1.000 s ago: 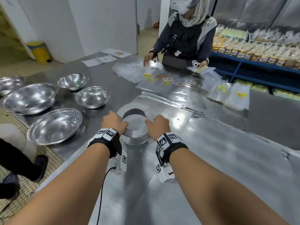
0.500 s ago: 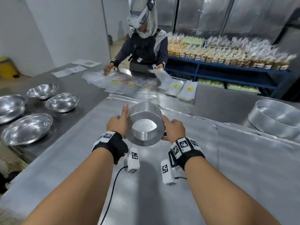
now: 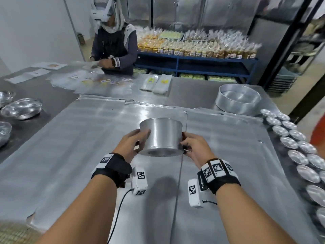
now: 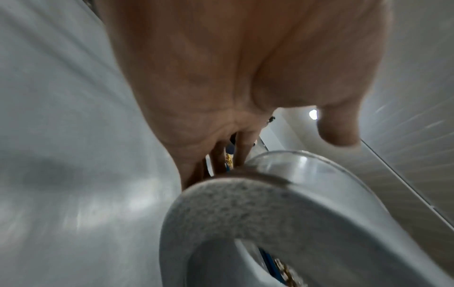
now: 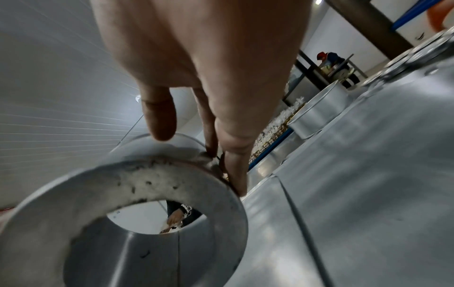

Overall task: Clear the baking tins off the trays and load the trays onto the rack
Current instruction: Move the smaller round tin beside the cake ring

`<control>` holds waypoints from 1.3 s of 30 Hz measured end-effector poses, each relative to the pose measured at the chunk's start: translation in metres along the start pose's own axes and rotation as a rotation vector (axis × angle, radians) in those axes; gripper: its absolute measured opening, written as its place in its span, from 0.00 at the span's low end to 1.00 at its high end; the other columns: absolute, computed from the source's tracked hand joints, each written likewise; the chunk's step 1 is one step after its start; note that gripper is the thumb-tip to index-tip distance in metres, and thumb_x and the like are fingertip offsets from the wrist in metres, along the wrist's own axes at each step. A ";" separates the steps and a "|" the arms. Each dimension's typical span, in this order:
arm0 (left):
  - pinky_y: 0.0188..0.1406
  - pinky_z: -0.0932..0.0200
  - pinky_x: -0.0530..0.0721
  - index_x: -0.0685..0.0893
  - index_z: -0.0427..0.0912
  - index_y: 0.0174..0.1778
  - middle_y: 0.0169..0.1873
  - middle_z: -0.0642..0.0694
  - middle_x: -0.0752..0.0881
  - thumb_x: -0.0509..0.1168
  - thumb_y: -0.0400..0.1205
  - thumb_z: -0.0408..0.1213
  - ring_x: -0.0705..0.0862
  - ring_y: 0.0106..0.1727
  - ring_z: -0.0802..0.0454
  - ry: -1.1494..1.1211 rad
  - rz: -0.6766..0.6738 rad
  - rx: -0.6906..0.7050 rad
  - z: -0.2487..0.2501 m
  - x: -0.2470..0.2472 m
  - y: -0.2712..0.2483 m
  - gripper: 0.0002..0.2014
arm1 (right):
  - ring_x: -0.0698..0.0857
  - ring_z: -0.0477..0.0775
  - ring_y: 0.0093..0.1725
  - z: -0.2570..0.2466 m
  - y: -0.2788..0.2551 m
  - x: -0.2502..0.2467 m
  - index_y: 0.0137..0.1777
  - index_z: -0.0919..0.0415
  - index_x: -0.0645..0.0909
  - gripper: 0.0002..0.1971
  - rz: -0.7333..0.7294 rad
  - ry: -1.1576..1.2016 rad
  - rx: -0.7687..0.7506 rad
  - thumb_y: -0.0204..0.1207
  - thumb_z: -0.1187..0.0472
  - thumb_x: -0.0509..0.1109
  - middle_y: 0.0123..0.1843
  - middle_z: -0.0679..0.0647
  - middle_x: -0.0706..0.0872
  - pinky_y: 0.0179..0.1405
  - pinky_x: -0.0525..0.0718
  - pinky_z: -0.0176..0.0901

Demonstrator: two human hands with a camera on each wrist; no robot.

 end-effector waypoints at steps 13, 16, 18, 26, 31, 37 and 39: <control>0.44 0.59 0.80 0.86 0.45 0.59 0.50 0.48 0.90 0.59 0.89 0.33 0.86 0.50 0.49 -0.023 0.032 0.031 -0.085 0.079 -0.059 0.11 | 0.85 0.58 0.46 0.051 -0.094 -0.097 0.40 0.59 0.90 0.07 0.225 -0.018 -0.089 0.76 0.56 0.78 0.42 0.61 0.88 0.63 0.78 0.74; 0.48 0.56 0.80 0.86 0.44 0.63 0.55 0.45 0.90 0.59 0.87 0.28 0.86 0.51 0.47 0.043 -0.011 0.054 -0.091 0.084 -0.064 0.14 | 0.88 0.59 0.47 0.062 -0.105 -0.109 0.43 0.64 0.89 0.06 0.240 0.004 -0.047 0.77 0.60 0.76 0.42 0.62 0.89 0.60 0.85 0.66; 0.52 0.49 0.81 0.87 0.44 0.63 0.58 0.41 0.89 0.61 0.85 0.28 0.86 0.54 0.45 0.074 -0.038 0.073 -0.095 0.088 -0.068 0.15 | 0.89 0.59 0.45 0.068 -0.112 -0.116 0.46 0.70 0.87 0.08 0.257 0.051 -0.030 0.78 0.63 0.75 0.41 0.63 0.88 0.49 0.91 0.54; 0.61 0.46 0.86 0.84 0.41 0.70 0.63 0.42 0.88 0.63 0.85 0.25 0.85 0.65 0.40 0.168 -0.112 0.096 -0.121 0.112 -0.078 0.18 | 0.88 0.59 0.42 0.086 -0.133 -0.149 0.36 0.67 0.83 0.07 0.393 0.031 0.022 0.74 0.73 0.76 0.37 0.62 0.85 0.51 0.90 0.58; 0.70 0.40 0.82 0.83 0.42 0.71 0.64 0.46 0.88 0.65 0.84 0.25 0.86 0.65 0.45 0.186 -0.128 0.102 -0.132 0.123 -0.082 0.19 | 0.88 0.59 0.41 0.094 -0.139 -0.165 0.37 0.69 0.84 0.06 0.433 -0.020 0.037 0.74 0.74 0.76 0.37 0.62 0.87 0.52 0.90 0.57; 0.70 0.43 0.83 0.81 0.44 0.73 0.65 0.50 0.87 0.65 0.84 0.28 0.86 0.64 0.50 0.219 -0.127 0.116 -0.137 0.126 -0.087 0.20 | 0.88 0.56 0.41 0.099 -0.142 -0.173 0.35 0.62 0.87 0.08 0.399 -0.073 0.029 0.75 0.70 0.77 0.36 0.59 0.89 0.54 0.88 0.53; 0.70 0.41 0.82 0.81 0.47 0.73 0.65 0.51 0.86 0.67 0.82 0.32 0.86 0.65 0.49 0.239 -0.131 0.121 -0.137 0.126 -0.087 0.21 | 0.87 0.59 0.43 0.103 -0.140 -0.182 0.35 0.59 0.90 0.08 0.388 -0.181 0.051 0.75 0.63 0.76 0.38 0.59 0.88 0.54 0.87 0.55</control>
Point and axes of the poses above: each hand's wrist, its own y-axis towards the middle knuckle, its own x-axis out of the palm, z = x × y, the point moved 6 cm from there along y, towards the middle knuckle
